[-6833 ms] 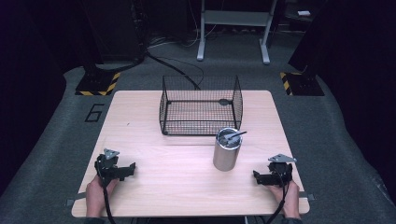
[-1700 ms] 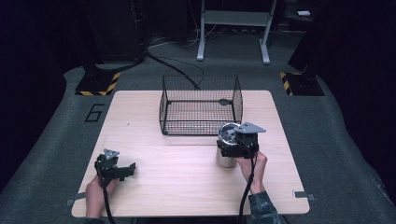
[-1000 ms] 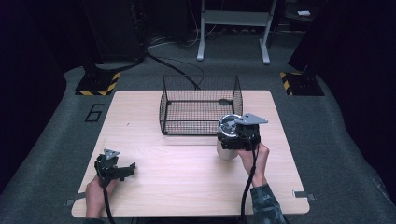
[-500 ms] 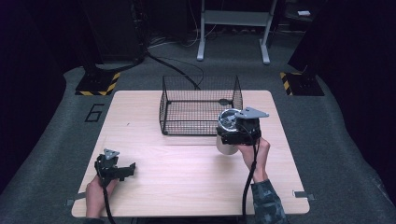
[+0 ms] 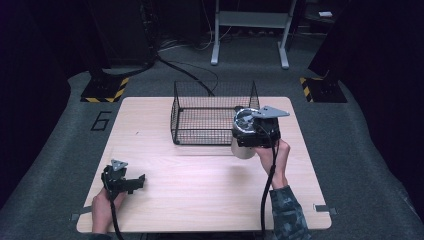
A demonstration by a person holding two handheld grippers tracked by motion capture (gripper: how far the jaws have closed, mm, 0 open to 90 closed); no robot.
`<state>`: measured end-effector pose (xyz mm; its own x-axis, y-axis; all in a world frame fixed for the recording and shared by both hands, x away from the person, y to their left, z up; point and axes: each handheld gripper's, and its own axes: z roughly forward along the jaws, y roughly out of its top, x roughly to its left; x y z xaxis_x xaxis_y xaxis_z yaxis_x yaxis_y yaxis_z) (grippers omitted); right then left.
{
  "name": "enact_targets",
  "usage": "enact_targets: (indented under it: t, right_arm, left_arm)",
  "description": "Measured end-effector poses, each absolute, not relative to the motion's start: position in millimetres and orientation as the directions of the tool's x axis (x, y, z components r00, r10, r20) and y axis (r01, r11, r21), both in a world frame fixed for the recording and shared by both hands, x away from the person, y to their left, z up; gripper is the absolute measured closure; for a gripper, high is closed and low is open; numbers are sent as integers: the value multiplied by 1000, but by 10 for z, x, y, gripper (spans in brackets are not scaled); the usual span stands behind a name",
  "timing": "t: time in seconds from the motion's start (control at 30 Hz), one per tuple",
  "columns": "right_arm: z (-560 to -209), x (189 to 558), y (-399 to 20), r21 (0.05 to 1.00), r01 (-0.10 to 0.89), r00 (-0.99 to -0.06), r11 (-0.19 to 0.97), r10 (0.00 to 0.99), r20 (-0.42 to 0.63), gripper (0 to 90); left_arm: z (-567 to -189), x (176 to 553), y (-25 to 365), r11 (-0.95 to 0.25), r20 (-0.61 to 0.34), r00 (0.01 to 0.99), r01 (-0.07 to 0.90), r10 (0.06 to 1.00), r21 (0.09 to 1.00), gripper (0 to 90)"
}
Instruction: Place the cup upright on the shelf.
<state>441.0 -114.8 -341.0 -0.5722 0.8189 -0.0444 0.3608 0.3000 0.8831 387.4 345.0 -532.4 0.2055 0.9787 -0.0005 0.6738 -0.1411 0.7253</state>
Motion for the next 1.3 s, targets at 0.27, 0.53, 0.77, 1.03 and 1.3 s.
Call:
enact_targets:
  t: [0.27,0.53,0.77,1.03,1.3]
  right_arm:
    - [-3309,4488,-1119,883,359,-575,301,817,-45,34]
    - [-3190,4576,-1089,884,357,-573,301,818,-47,35]
    - [-3108,4655,-1064,886,348,-574,305,817,-56,35]
    - [-3033,4759,-1033,886,347,-573,307,817,-59,35]
    - [-2972,4867,-988,882,356,-567,310,822,-60,35]
  left_arm:
    - [-5324,3874,3450,-142,0,206,674,979,725,0]
    - [-5323,3874,3450,-142,0,206,674,979,725,0]
    - [-5323,3874,3452,-142,0,207,674,978,725,0]
    - [-5323,3873,3452,-143,0,207,674,978,725,0]
    - [-5324,3873,3452,-142,0,207,674,978,725,0]
